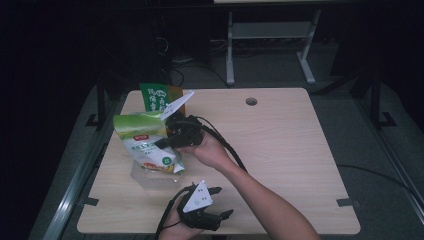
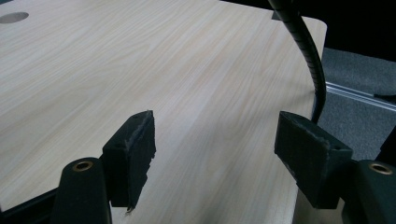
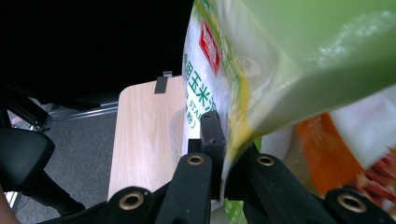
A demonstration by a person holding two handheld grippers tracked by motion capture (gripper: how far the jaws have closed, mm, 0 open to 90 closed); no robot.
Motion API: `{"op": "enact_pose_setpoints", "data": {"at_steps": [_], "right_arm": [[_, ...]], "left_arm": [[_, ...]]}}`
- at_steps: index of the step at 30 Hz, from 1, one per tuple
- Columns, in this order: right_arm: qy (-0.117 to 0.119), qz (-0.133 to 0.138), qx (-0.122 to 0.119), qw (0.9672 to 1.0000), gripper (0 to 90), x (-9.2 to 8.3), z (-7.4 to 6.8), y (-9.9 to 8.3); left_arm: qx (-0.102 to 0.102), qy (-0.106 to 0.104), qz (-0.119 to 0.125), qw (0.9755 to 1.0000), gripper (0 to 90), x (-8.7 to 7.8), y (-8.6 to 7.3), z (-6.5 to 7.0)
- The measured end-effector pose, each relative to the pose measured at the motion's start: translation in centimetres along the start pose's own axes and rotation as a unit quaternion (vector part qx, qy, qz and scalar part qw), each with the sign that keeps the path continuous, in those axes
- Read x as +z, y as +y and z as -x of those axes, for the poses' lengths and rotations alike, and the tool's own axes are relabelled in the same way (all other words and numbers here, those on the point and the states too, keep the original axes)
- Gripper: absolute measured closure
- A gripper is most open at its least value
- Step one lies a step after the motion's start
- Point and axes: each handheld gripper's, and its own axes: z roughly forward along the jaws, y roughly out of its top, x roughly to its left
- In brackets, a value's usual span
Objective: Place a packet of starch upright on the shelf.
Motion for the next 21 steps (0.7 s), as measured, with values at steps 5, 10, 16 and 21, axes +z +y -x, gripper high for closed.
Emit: {"op": "enact_pose_setpoints", "data": {"at_steps": [5, 10, 16, 21], "right_arm": [[0.015, 0.0, 0.002, 0.9999, 89.4, 1.5, 0.3, 0.1], [0.022, -0.013, -0.003, 0.9997, 89.4, 2.8, 0.5, 0.0], [0.033, -0.023, 0.008, 0.9992, 89.4, 4.0, 0.7, -0.8], [0.037, -0.025, 0.016, 0.9989, 89.1, 4.7, 1.2, -2.0]], "left_arm": [[0.001, -0.004, -0.002, 1.0, 28.1, 0.1, -0.1, 0.0], [0.0, -0.002, 0.003, 1.0, 28.2, -0.1, -0.1, -0.1], [0.004, -0.002, 0.002, 1.0, 28.2, -0.2, -0.1, -0.1], [0.006, -0.002, 0.003, 1.0, 28.2, -0.3, -0.1, 0.0]]}}
